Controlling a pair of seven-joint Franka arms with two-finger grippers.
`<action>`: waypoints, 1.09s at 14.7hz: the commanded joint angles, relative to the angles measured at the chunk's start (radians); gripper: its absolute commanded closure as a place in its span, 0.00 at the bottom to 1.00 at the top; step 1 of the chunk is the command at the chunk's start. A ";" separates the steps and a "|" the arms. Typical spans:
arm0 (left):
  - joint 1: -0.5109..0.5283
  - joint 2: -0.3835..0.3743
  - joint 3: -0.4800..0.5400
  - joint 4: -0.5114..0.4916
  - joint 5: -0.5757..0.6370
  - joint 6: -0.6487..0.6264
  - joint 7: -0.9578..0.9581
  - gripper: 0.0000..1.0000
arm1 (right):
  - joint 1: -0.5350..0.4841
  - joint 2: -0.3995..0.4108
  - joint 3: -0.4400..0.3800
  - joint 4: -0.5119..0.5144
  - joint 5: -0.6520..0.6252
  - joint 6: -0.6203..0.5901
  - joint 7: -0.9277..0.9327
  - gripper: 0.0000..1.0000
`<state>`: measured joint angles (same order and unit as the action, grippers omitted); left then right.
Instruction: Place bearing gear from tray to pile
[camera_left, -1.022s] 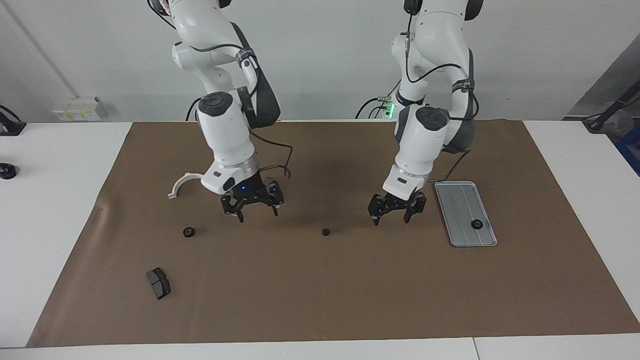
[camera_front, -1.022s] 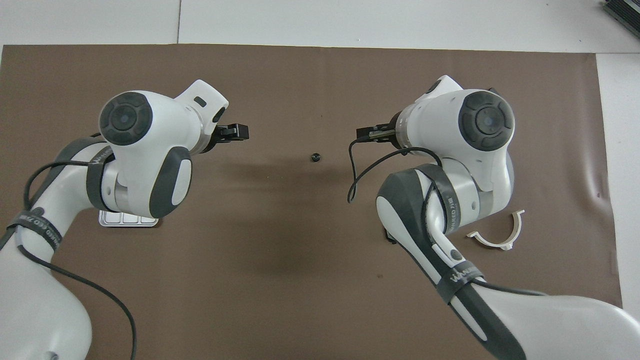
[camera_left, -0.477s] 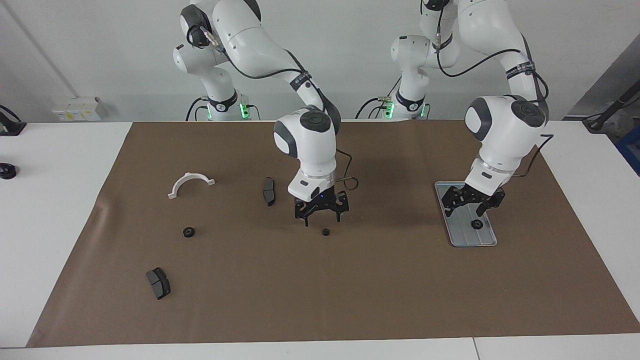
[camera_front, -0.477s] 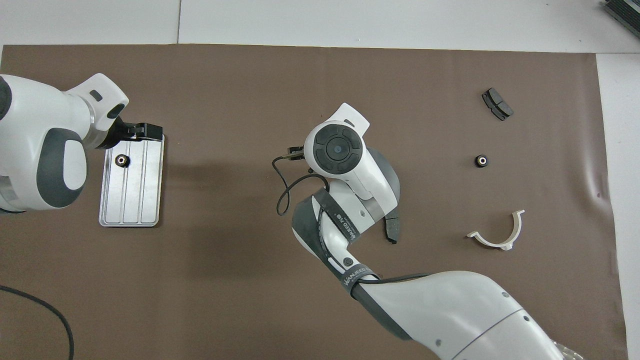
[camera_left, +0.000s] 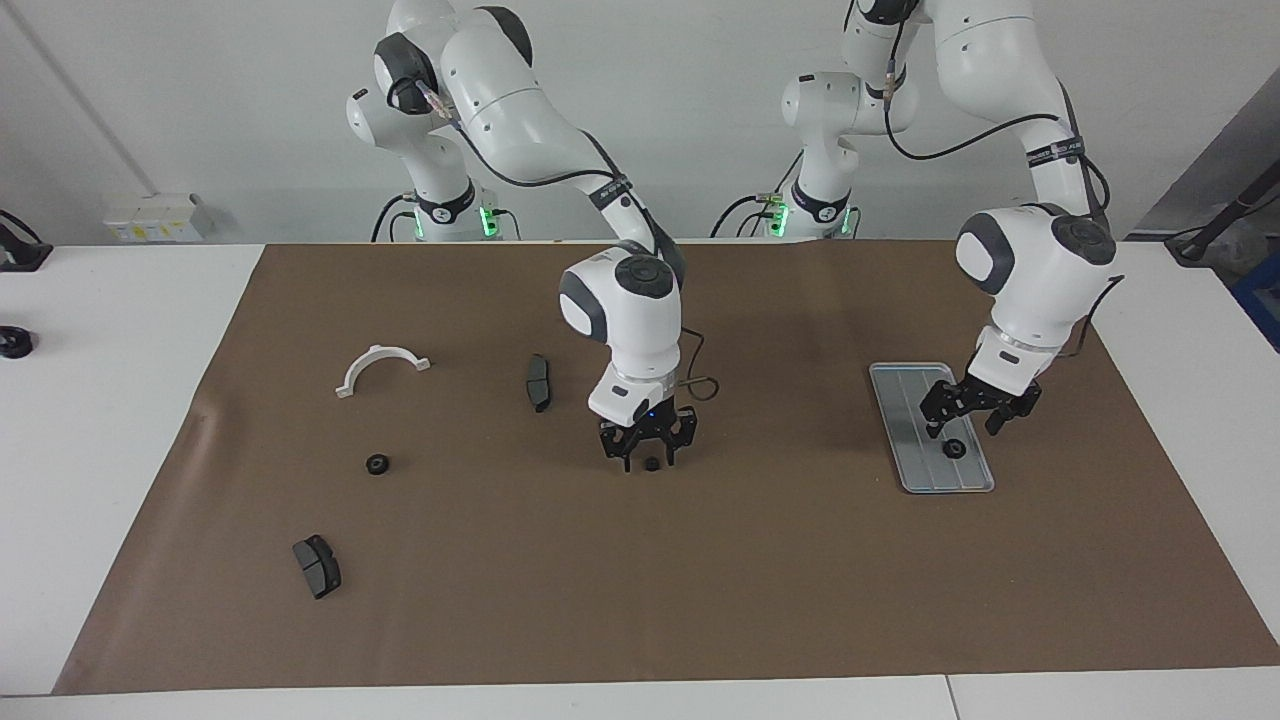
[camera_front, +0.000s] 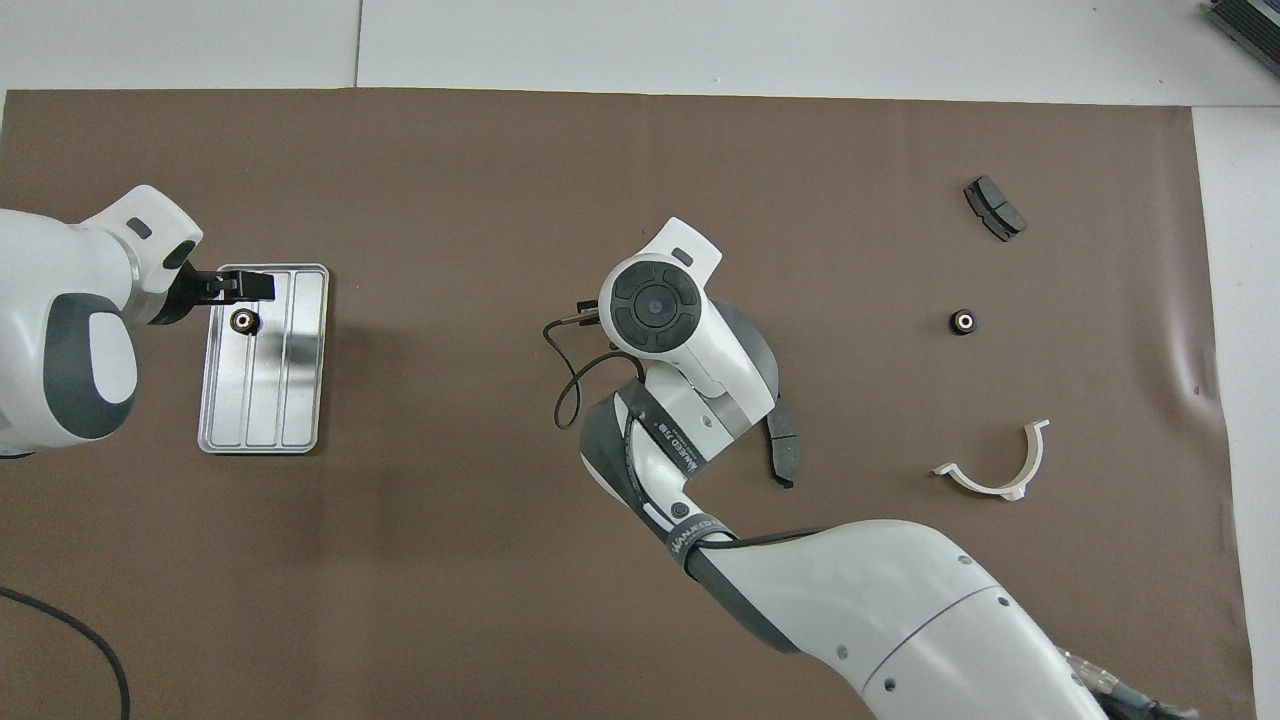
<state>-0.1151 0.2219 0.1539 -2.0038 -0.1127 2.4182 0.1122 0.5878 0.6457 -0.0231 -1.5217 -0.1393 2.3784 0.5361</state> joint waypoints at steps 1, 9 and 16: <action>0.023 0.014 -0.011 -0.041 -0.001 0.073 0.015 0.00 | 0.016 0.015 0.002 0.003 -0.019 0.021 0.015 0.67; 0.034 0.073 -0.011 -0.098 -0.001 0.182 0.015 0.00 | 0.013 0.014 0.000 -0.012 -0.020 0.024 0.012 0.65; 0.034 0.073 -0.011 -0.098 -0.001 0.173 0.007 0.34 | 0.020 0.008 0.000 -0.040 -0.023 0.041 0.008 1.00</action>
<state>-0.0958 0.3068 0.1532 -2.0837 -0.1127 2.5763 0.1145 0.6087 0.6562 -0.0259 -1.5404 -0.1410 2.3981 0.5361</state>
